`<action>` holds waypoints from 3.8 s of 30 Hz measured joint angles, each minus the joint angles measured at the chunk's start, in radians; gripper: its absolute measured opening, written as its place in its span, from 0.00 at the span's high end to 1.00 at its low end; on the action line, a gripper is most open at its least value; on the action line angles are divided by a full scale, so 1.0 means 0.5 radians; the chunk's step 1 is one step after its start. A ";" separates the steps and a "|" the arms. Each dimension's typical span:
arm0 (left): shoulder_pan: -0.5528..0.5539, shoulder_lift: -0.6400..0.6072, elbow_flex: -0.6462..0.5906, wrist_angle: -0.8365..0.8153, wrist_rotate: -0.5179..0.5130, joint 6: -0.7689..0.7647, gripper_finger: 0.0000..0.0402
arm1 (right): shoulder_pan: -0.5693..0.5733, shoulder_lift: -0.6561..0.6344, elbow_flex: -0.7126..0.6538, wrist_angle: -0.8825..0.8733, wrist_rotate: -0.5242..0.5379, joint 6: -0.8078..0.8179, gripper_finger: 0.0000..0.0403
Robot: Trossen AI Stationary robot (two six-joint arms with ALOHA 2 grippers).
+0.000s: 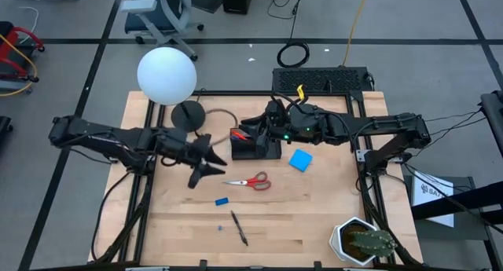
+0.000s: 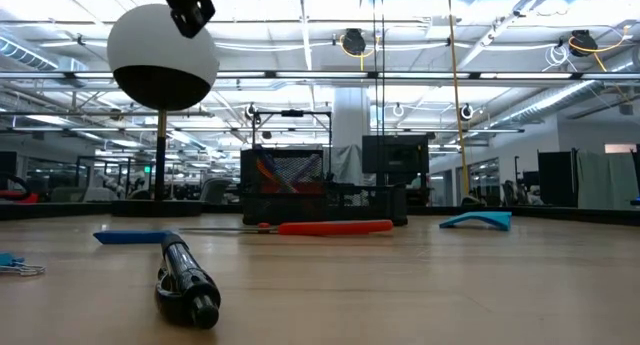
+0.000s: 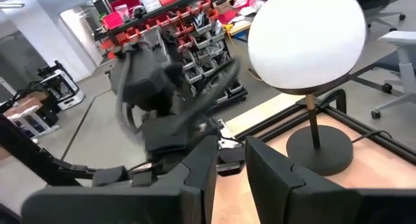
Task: Pick and place office supplies into organizer
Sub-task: Put the black pen into the black desk organizer
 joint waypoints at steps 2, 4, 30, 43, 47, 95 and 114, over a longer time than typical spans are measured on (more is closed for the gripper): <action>-0.057 0.053 0.122 -0.170 -0.025 0.094 0.63 | 0.000 0.000 0.000 0.000 -0.039 0.000 0.82; -0.102 0.101 0.242 -0.314 -0.036 0.181 0.63 | 0.000 0.000 0.000 -0.003 -0.081 0.004 0.82; -0.493 0.947 0.978 -1.027 -0.113 1.254 0.63 | -0.108 -0.261 -0.001 -0.548 -0.066 0.208 0.82; -0.572 1.264 1.064 -1.186 -0.117 1.482 0.63 | -0.106 -0.262 -0.001 -0.576 -0.074 0.225 0.82; -0.585 1.407 1.194 -1.220 -0.119 1.528 0.63 | -0.105 -0.262 -0.001 -0.589 -0.075 0.233 0.82; -0.647 2.121 1.261 -0.997 -0.108 1.689 0.63 | 0.027 -0.259 -0.001 -0.704 -0.075 0.383 0.82; -0.659 2.178 1.260 -1.004 -0.058 1.662 0.93 | 0.027 -0.259 -0.001 -0.704 -0.067 0.381 0.82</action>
